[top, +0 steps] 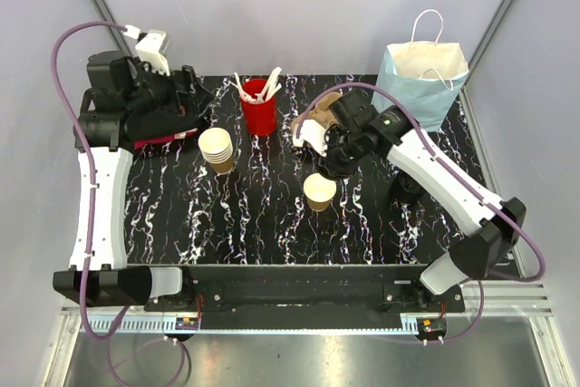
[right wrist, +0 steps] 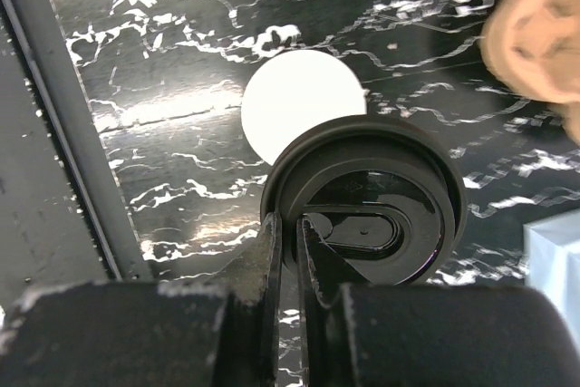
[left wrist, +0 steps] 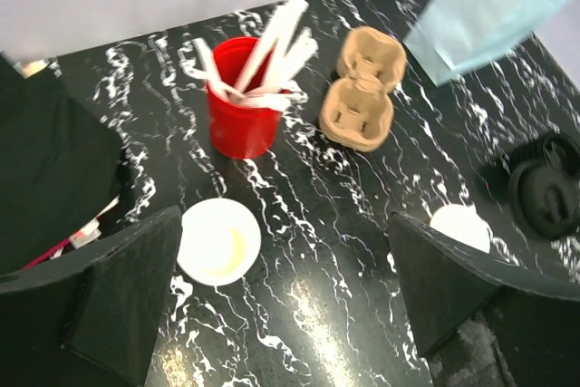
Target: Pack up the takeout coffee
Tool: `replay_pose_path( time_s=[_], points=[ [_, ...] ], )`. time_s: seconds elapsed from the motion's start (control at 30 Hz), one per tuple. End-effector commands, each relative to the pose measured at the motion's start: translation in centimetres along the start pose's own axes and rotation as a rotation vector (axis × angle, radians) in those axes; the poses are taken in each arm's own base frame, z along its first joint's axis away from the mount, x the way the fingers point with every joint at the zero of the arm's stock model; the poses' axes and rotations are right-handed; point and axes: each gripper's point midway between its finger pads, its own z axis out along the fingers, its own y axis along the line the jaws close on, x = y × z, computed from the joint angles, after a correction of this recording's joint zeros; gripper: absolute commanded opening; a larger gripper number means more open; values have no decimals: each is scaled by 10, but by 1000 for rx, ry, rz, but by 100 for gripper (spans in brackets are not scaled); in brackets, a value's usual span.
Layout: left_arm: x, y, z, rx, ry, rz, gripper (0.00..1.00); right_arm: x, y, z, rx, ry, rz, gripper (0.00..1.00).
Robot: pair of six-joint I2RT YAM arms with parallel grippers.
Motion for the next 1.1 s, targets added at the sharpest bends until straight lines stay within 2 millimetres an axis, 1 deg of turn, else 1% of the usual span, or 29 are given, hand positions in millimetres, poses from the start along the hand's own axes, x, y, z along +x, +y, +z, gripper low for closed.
replay_pose_path(
  time_s=[0.0, 0.07, 0.1, 0.13, 0.23, 0.33, 0.47, 0.6, 0.83, 1.07],
  points=[
    [-15, 11, -7, -7, -71, -58, 99, 1, 12, 25, -94, 19, 17, 0],
    [-13, 12, -7, -3, -73, -71, 99, 1, 11, 34, -105, 21, 17, 0],
    [-9, 13, -6, -1, -68, -85, 99, -2, 10, 39, -104, 5, 12, 0],
    [-8, 14, -6, 0, -70, -85, 99, 0, 12, 45, -116, 9, 17, 0],
    [-4, 15, -5, -3, -70, -95, 99, -1, 16, 55, -138, -8, 14, 0],
    [-4, 13, -6, 8, -76, -93, 99, 1, 24, 64, -170, -9, 10, 0],
    [-4, 11, -6, 24, -75, -102, 99, -1, 27, 75, -159, -12, -11, 0],
    [0, 9, -3, 40, -71, -117, 99, 3, 19, 87, -119, 10, -30, 0],
    [2, 9, -4, 41, -72, -119, 99, 6, 15, 91, -103, 28, -39, 0],
    [4, 9, -2, 48, -71, -131, 99, 16, 18, 92, -113, 69, -35, 0]
  ],
)
